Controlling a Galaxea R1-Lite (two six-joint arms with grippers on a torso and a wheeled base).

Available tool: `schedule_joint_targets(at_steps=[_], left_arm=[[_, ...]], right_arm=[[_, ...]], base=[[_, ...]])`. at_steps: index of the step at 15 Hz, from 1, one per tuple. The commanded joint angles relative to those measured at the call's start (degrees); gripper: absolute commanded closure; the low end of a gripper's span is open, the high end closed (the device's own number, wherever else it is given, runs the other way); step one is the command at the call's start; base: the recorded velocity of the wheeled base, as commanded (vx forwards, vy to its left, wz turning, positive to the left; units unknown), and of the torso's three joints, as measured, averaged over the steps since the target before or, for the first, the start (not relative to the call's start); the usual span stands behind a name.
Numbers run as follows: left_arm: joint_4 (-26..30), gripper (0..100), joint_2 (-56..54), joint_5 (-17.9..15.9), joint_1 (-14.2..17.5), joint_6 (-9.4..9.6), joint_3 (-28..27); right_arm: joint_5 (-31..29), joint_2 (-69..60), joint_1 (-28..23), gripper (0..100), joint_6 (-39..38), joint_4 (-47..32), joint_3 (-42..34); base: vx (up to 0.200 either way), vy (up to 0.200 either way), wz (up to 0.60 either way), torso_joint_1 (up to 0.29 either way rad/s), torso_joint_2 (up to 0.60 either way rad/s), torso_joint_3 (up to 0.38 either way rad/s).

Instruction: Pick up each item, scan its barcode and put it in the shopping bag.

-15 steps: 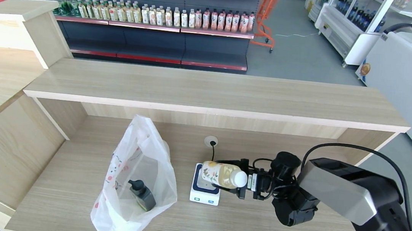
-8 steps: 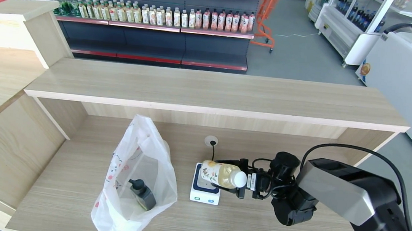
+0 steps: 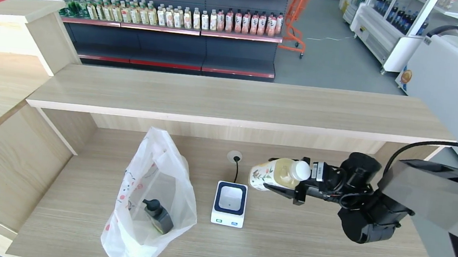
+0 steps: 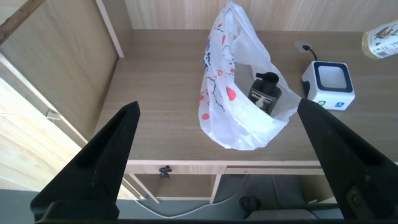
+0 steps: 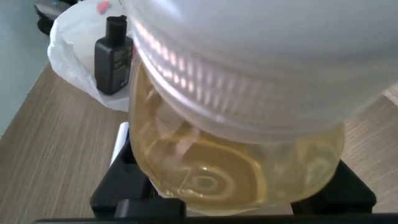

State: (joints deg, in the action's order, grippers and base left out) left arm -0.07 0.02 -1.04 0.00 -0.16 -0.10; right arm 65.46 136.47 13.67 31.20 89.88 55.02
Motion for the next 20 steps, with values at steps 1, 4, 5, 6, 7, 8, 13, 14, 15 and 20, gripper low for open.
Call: schedule_joint_targets(at_steps=[1,4,5,6,7,8,13,14,15,20], left_arm=[[0.0,0,0.0,0.1,0.0,-0.02,0.0],[0.0,0,0.0,0.1,0.0,-0.02,0.0],[0.0,0,0.0,0.1,0.0,-0.02,0.0],[0.0,0,0.0,0.1,0.0,-0.02,0.0],[0.0,0,0.0,0.1,0.0,-0.02,0.0],[0.0,0,0.0,0.1,0.0,-0.02,0.0],[0.0,0,0.0,0.1,0.0,-0.02,0.0],[0.0,0,0.0,0.0,0.0,-0.02,0.0],[0.0,0,0.0,0.1,0.0,-0.02,0.0],[0.0,0,0.0,0.1,0.0,-0.02,0.0]], right_arm=[[-0.2,-12.8,-2.2,100,-4.3,0.1,-10.7],[-3.9,-24.3,-0.7,100,-11.0,-2.3,-24.6],[-8.2,-28.0,0.3,100,-14.1,-6.4,-27.0],[-12.6,-30.2,0.9,100,-18.1,-9.2,-28.1],[-16.8,-31.1,1.5,100,-23.7,-9.3,-28.6],[-21.0,-31.5,1.7,100,-29.1,-9.1,-29.4],[-31.6,-32.9,2.3,100,-38.0,-9.1,-31.2],[-31.6,-33.6,2.3,100,-38.1,-9.0,-32.0],[-31.6,-34.8,2.5,100,-38.1,-9.0,-33.3],[-31.7,-37.0,2.4,100,-39.7,-9.3,-34.0]], base=[[0.000,0.000,0.00,0.000,0.00,0.000],[0.000,0.000,0.00,0.000,0.00,0.000],[0.000,0.000,0.00,0.000,0.00,0.000],[0.000,0.000,0.00,0.000,0.00,0.000],[0.000,0.000,0.00,0.000,0.00,0.000],[0.000,0.000,0.00,0.000,0.00,0.000],[0.000,0.000,0.00,0.000,0.00,0.000],[0.000,0.000,0.00,0.000,0.00,0.000],[0.000,0.000,0.00,0.000,0.00,0.000],[0.000,0.040,0.00,0.000,0.00,0.000]])
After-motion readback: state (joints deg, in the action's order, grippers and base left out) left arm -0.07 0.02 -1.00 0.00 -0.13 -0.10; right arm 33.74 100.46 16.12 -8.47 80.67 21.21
